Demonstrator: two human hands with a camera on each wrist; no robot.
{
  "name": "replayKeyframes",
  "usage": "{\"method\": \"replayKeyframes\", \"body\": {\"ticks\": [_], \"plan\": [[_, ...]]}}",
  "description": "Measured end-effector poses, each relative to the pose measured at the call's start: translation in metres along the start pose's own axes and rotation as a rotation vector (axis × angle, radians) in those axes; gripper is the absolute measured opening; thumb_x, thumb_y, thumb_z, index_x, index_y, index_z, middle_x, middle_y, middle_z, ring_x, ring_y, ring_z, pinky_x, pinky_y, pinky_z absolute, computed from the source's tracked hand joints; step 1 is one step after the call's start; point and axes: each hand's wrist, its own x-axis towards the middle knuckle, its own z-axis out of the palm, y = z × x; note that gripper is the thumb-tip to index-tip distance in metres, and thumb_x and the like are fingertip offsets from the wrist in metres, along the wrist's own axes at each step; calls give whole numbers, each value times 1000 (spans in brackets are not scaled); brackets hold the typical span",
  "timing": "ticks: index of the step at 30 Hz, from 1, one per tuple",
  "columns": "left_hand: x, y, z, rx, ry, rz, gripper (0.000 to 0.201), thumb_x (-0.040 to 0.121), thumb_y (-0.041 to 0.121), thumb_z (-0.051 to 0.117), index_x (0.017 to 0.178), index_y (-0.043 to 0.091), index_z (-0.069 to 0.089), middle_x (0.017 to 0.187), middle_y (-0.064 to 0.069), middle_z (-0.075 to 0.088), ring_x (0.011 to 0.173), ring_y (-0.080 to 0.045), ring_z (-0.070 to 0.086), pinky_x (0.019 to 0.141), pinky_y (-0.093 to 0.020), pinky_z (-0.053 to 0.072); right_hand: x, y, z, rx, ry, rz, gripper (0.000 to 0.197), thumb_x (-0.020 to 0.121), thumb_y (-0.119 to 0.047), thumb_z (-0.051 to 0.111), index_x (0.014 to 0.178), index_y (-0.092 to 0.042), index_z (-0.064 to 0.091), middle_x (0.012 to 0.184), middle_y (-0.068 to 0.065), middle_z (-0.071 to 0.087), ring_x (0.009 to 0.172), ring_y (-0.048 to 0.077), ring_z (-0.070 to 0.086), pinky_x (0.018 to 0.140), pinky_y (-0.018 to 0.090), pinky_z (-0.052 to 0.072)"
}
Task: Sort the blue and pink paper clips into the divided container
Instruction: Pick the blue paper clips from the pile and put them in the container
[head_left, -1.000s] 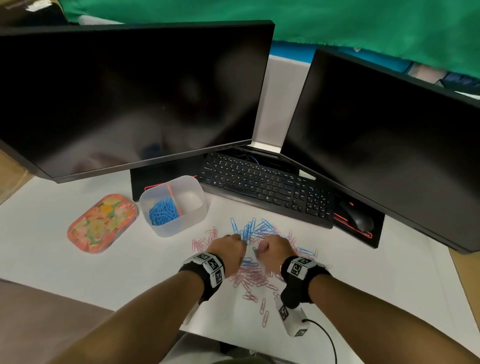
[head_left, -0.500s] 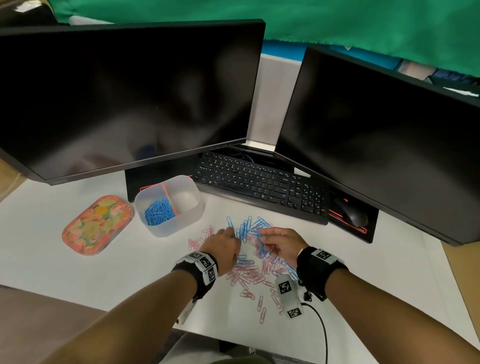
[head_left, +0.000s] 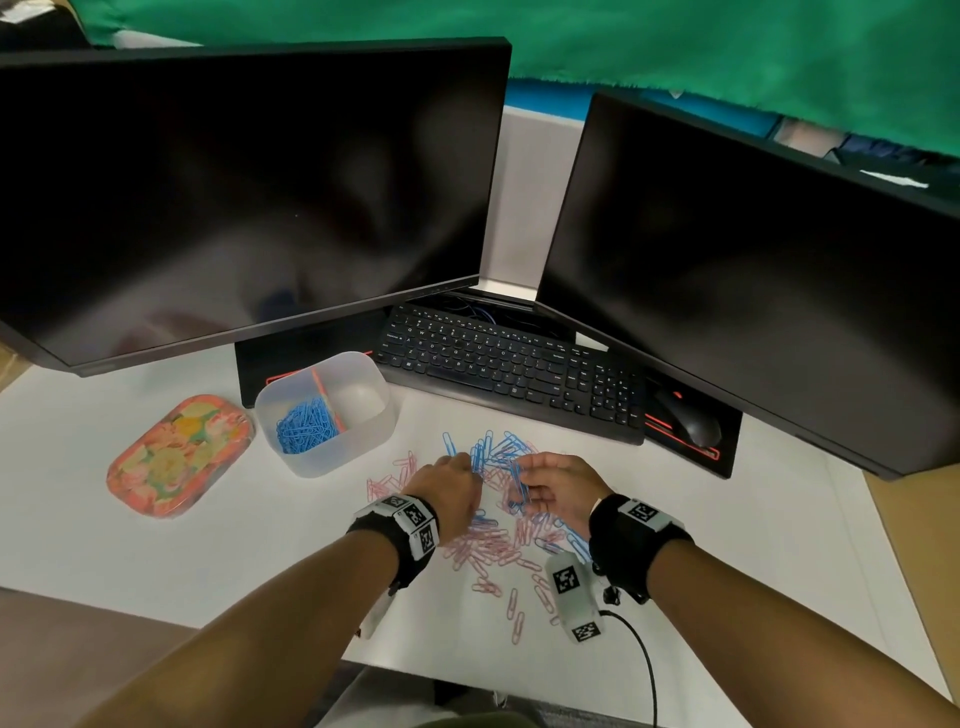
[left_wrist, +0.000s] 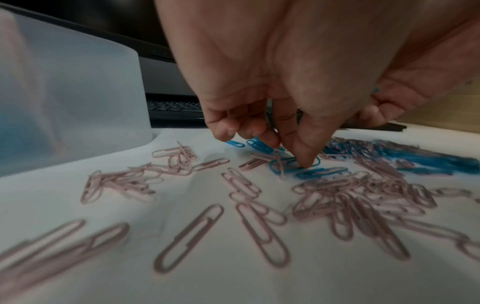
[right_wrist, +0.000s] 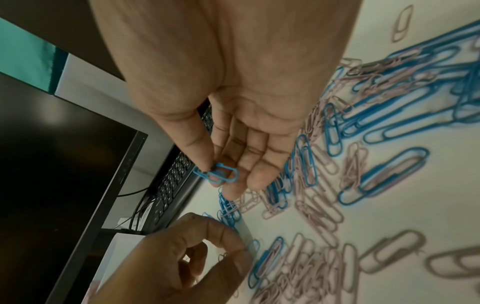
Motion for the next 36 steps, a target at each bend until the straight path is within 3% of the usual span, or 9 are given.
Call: {"method": "replayKeyframes", "body": {"ticks": [4,11,14,16,19,24,27,30,36], "plan": [[0,-8,-6,-283,106,-75,14,87,15,55,90,19,68,103,-1,57,97,-19,54,87,-35,50,2,3,-3,17,-25,6,27,91,5,47,113,0,61,95,18,62,72,25,69,60,28,54],[-1,-23,-17,-944,278,-323,14,82,12,65,83,26,64,77,1,73,71,-16,64,71,-26,49,4,3,4,-15,26,14,23,84,7,41,85,-6,60,79,16,51,51,20,48,53,28,34],[-2,-27,-20,-1174,281,-358,27,84,-3,60,105,14,62,79,-6,73,74,-18,64,70,-25,49,6,3,10,-269,-26,-21,10,85,0,51,84,-8,58,68,14,52,50,18,40,50,26,30],[-2,-29,-21,-1253,296,-370,32,85,-8,52,110,10,62,77,-6,71,76,-18,67,66,-23,47,4,3,16,-478,-41,-67,6,84,-5,56,87,-10,58,82,10,61,61,16,52,56,25,39],[-2,-30,-23,-1330,303,-443,31,90,-6,42,103,12,64,77,-3,64,71,-19,68,68,-27,47,2,9,24,-758,-31,-159,12,84,-9,56,93,-18,58,102,-5,57,97,12,53,81,24,38],[-1,-27,-29,-1569,293,-609,29,85,-9,31,81,8,55,67,-8,42,50,-17,35,52,-25,31,0,18,38,-1011,-47,-292,19,81,-1,48,83,-19,53,86,-4,54,84,20,54,74,28,45],[1,-28,-29,-1444,247,-638,23,85,-2,37,80,10,56,66,-4,40,52,-16,33,53,-22,31,2,22,46,-1131,-74,-357,20,79,-1,52,82,-20,50,87,-2,53,80,20,52,72,29,45],[0,-30,-25,-1141,256,-569,12,88,12,50,87,13,62,77,-1,58,69,-18,53,64,-26,47,6,26,50,-1151,-72,-397,20,79,3,49,86,-15,56,87,0,55,79,20,52,70,27,45],[-8,-22,-9,-450,75,-231,19,84,13,59,97,24,66,83,8,58,79,-13,58,69,-18,42,9,35,42,-1026,-22,-371,19,86,0,49,99,-9,60,102,8,63,91,23,60,78,29,50]]}}
